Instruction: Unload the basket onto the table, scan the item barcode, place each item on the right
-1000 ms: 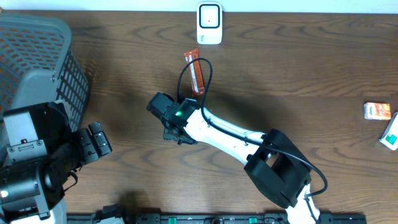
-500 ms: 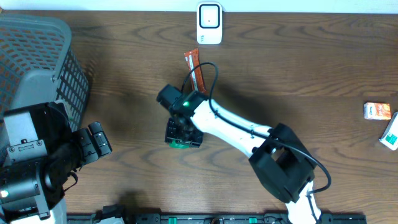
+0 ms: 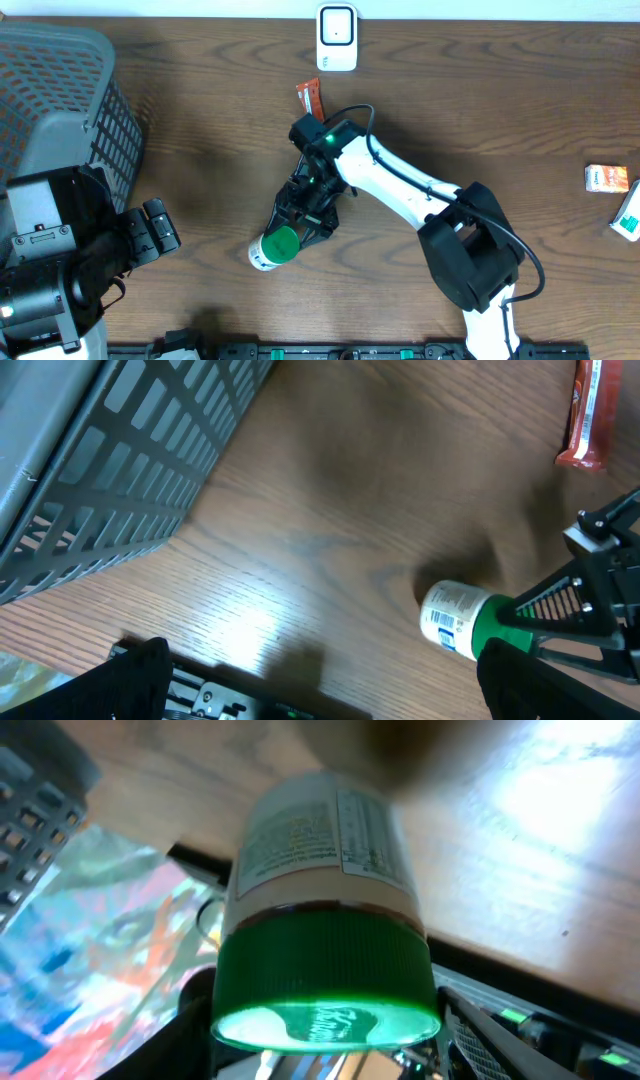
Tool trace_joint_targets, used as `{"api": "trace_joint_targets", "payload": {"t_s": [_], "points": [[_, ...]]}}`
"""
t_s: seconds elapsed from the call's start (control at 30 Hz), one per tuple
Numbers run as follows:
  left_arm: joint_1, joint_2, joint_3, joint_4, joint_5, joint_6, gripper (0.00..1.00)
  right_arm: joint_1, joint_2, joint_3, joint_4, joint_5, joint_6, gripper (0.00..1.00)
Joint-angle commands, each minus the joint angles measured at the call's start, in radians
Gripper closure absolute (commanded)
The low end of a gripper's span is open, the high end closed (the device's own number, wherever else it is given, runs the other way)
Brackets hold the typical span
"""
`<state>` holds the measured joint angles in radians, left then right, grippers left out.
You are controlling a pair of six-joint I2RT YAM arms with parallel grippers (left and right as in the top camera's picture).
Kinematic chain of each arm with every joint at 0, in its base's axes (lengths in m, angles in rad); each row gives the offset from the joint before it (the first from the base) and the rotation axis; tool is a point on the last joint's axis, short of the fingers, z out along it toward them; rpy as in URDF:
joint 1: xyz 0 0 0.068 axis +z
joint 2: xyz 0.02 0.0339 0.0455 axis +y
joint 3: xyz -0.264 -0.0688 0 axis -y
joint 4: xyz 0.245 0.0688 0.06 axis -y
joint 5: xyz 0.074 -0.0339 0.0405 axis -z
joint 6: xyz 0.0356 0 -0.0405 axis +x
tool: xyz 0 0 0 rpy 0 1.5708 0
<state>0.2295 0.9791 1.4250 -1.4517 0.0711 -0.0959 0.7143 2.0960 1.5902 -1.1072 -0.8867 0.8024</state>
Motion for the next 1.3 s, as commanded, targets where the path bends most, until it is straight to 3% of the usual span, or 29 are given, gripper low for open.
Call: {"api": "trace_joint_targets", "payload": {"t_s": [0.0, 0.33, 0.6, 0.77, 0.83, 1.07, 1.17, 1.27], "points": [[0.006, -0.005, -0.010, -0.003, -0.016, 0.013, 0.02, -0.014, -0.043, 0.024, -0.012, -0.091, -0.034, 0.47], [0.006, -0.002, -0.009, -0.002, -0.009, 0.013, 0.02, -0.013, -0.043, 0.024, -0.115, 0.099, -0.034, 0.47], [0.006, -0.001, -0.010, -0.002, -0.009, 0.013, 0.02, -0.017, -0.043, 0.024, -0.127, 0.127, -0.033, 0.46], [0.006, 0.000, -0.010, -0.002, -0.009, 0.013, 0.02, -0.014, -0.043, 0.025, -0.150, 0.234, -0.061, 0.20], [0.006, 0.000, -0.010, -0.002, -0.009, 0.013, 0.02, -0.004, -0.043, 0.031, -0.184, 0.342, -0.072, 0.15], [0.006, 0.000, -0.010, -0.002, -0.009, 0.013, 0.02, 0.074, -0.043, 0.138, -0.269, 0.599, -0.102, 0.10], [0.006, 0.000, -0.010, -0.002, -0.009, 0.013, 0.02, 0.110, -0.043, 0.211, -0.274, 0.713, -0.228, 0.01], [0.006, 0.000, -0.010, -0.002, -0.009, 0.013, 0.02, 0.130, -0.043, 0.235, -0.266, 0.824, -0.409, 0.01]]}}
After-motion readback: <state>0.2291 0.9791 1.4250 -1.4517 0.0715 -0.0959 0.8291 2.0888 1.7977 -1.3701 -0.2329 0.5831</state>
